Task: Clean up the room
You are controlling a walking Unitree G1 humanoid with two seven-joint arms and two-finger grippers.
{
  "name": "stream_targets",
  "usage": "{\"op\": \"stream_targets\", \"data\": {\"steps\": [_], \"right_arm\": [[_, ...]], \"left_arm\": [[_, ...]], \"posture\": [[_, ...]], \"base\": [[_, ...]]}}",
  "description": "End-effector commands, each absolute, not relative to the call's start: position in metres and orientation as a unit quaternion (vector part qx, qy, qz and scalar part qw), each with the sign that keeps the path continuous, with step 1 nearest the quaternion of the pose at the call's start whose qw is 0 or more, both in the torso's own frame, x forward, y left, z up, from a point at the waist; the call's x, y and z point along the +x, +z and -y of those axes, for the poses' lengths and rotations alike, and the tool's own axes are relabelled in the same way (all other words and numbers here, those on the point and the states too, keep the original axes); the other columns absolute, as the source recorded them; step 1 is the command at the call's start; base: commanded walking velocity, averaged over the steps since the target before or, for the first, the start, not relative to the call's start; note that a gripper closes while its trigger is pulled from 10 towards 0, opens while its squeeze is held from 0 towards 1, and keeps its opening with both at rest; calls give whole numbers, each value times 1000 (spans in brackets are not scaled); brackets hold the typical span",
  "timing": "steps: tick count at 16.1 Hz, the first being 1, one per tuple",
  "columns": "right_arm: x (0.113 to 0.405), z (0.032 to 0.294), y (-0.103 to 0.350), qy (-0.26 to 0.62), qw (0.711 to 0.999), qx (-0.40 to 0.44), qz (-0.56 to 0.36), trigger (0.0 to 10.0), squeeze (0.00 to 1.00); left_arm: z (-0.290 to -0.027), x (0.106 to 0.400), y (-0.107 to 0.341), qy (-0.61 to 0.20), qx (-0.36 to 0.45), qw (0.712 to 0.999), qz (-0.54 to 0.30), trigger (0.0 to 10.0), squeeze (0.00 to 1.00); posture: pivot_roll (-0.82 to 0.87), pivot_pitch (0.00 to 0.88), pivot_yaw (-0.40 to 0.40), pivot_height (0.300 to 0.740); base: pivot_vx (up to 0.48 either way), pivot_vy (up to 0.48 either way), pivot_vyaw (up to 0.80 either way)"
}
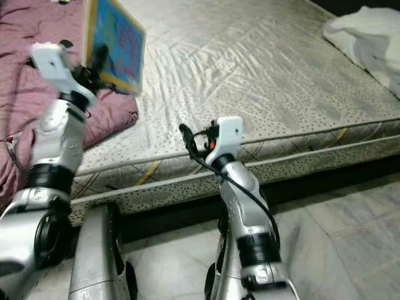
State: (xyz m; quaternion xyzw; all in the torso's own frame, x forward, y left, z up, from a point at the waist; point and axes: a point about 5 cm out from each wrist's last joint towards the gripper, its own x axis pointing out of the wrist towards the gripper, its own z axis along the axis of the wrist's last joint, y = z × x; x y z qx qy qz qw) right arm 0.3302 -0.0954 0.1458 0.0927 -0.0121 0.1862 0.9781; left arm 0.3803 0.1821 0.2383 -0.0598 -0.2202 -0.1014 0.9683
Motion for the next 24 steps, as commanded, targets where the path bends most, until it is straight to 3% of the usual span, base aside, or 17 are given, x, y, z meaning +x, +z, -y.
{"op": "stream_targets", "data": {"steps": [1,3,6,9,17,24], "right_arm": [[336,113,140,145,986,82,-3,10000,0],[337,128,131,108,990,94,-18,10000,0],[333,127,135,125,986,107,5,10000,0],[338,130,142,101,988,114,25,10000,0],[337,124,142,111,986,121,29,10000,0],[329,134,137,86,989,117,26,10000,0]], "left_arm": [[-182,370,243,-96,-28,964,246,0,0],[-176,346,227,-98,6,963,250,0,0],[-175,327,205,-97,10,971,220,0,0],[-174,313,192,-81,0,977,198,0,0],[-172,300,177,-70,-7,985,159,0,0],[-160,293,161,-84,-16,990,114,0,0]], "posture": [[30,0,-49,442],[36,0,-58,442],[35,0,-65,442],[43,0,-77,475],[38,0,-69,562],[15,0,-53,634]], "base": [[0,0,0],[0,0,0],[0,0,0],[0,0,0],[0,0,0],[0,0,0]]}}
